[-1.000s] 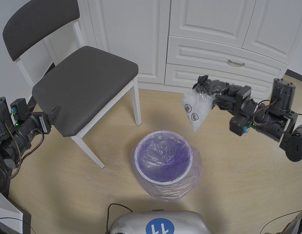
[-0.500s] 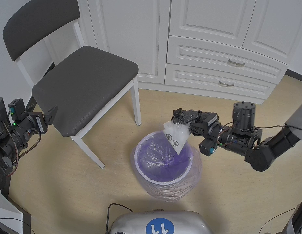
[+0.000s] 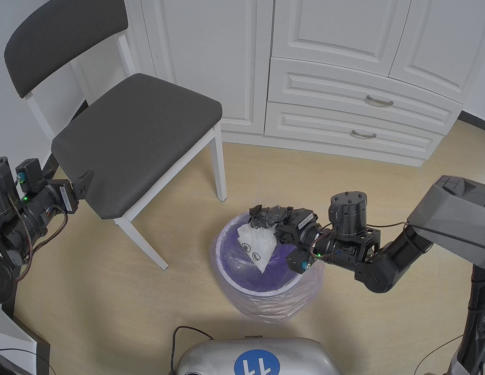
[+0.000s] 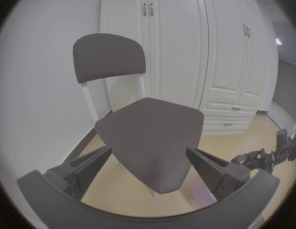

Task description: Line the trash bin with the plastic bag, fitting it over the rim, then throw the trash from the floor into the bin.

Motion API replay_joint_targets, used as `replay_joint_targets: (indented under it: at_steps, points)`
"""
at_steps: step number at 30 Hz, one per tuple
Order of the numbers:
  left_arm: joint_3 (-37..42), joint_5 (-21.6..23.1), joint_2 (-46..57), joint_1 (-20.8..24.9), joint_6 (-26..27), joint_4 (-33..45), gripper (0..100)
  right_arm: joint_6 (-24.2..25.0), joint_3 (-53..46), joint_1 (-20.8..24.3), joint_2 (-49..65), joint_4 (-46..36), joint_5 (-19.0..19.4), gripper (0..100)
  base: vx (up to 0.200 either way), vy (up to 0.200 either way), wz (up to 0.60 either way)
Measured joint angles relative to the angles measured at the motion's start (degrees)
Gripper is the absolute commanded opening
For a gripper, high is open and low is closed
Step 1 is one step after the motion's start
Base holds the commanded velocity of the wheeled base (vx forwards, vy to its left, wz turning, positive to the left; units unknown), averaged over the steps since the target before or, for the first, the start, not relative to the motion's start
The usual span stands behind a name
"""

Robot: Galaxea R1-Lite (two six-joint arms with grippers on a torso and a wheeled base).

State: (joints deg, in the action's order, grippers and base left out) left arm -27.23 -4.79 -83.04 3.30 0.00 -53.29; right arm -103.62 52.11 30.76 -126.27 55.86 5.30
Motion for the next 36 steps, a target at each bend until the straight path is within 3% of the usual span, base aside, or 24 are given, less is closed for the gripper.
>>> replay_joint_targets:
  at_steps: [13,20,36]
  points:
    - [-0.1,0.0,-0.98,-0.04,0.07,-0.04,100,0.46,3.51,0.28,-7.11,1.21,-0.38,0,0.0,0.0,0.0]
    - [-0.11,0.0,-1.16,-0.04,0.1,-0.06,100,2.02,5.16,-0.09,-11.17,2.63,-3.23,0,0.0,0.0,0.0]
    - [-0.22,-0.02,-1.24,-0.11,0.07,-0.09,100,2.29,9.05,-0.35,-17.8,2.47,-3.39,0,0.0,0.0,0.0]
